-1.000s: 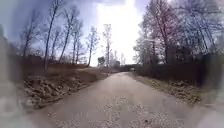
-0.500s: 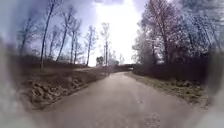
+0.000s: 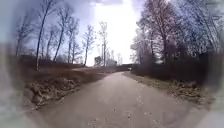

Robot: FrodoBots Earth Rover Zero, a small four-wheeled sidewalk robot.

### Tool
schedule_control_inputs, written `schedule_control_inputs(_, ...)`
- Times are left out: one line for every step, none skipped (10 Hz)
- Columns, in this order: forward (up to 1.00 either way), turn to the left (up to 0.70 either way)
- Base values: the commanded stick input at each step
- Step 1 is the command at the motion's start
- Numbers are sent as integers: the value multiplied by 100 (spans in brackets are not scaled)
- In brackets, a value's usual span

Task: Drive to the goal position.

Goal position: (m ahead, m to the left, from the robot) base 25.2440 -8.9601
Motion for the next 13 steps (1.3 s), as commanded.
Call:
schedule_control_inputs(100,0)
schedule_control_inputs(100,0)
schedule_control_inputs(100,0)
schedule_control_inputs(100,0)
schedule_control_inputs(100,0)
schedule_control_inputs(100,0)
schedule_control_inputs(100,0)
schedule_control_inputs(100,0)
schedule_control_inputs(100,0)
schedule_control_inputs(100,0)
schedule_control_inputs(100,0)
schedule_control_inputs(100,0)
schedule_control_inputs(100,0)
